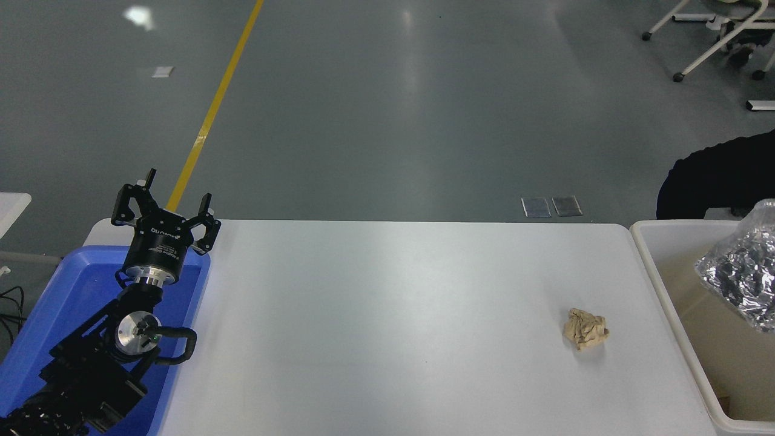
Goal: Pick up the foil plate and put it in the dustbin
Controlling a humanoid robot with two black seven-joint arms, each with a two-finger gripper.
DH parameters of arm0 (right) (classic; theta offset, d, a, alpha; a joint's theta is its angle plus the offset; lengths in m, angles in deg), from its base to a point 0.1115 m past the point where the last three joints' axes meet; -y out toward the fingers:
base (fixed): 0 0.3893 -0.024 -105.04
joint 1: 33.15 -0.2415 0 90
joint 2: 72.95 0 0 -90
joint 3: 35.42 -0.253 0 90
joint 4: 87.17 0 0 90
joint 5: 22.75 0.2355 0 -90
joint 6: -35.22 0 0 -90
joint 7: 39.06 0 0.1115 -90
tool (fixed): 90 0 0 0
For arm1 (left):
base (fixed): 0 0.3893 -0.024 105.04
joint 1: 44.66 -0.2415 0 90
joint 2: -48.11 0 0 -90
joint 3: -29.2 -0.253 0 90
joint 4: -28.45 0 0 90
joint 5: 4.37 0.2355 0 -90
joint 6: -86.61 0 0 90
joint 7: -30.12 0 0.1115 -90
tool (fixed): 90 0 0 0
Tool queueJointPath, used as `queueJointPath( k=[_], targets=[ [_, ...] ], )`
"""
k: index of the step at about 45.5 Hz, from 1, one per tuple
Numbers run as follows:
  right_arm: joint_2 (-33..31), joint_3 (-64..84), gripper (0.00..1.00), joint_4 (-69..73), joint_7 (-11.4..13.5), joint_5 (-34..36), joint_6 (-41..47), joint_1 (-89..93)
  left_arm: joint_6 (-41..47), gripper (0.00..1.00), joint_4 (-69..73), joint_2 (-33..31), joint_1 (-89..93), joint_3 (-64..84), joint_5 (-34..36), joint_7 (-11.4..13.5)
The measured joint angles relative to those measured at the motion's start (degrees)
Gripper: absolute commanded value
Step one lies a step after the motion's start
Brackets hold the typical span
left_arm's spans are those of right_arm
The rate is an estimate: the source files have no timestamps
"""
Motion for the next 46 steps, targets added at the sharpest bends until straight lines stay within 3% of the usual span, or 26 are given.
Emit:
queueJointPath(
  k=[10, 11, 13, 17, 18, 46],
  targets=[
    [-0.2, -3.7, 0.0, -1.7, 0.0, 0.5, -0.7, 4.2, 0.0, 0.98, 0.0, 0.0, 0.0, 0.0, 0.0, 0.0],
    [-0.2, -3.9, 0.07, -1.8, 0.0, 0.5, -0.8, 4.4, 0.0, 0.98, 0.0, 0.0, 0.0, 0.0, 0.0, 0.0],
    [-0.3, -4.3, 0.3, -2.1, 0.0, 0.5, -0.9, 4.8, 0.0, 0.98, 0.0, 0.0, 0.0, 0.0, 0.0, 0.0],
    [-0.3, -4.8, 0.97, -2.3, 0.0, 0.4, -1.2, 5.4, 0.0, 0.98, 0.0, 0.0, 0.0, 0.0, 0.0, 0.0],
    [-0.4, -4.9, 1.0, -2.4, 0.0, 0.3, -1.4, 5.5, 0.0, 0.98, 0.0, 0.0, 0.0, 0.0, 0.0, 0.0],
    [1.0, -9.1, 1.0, -2.7, -0.2, -0.4, -7.0, -0.5, 0.0, 0.98, 0.0, 0.0, 0.0, 0.0, 0.0, 0.0]
  ],
)
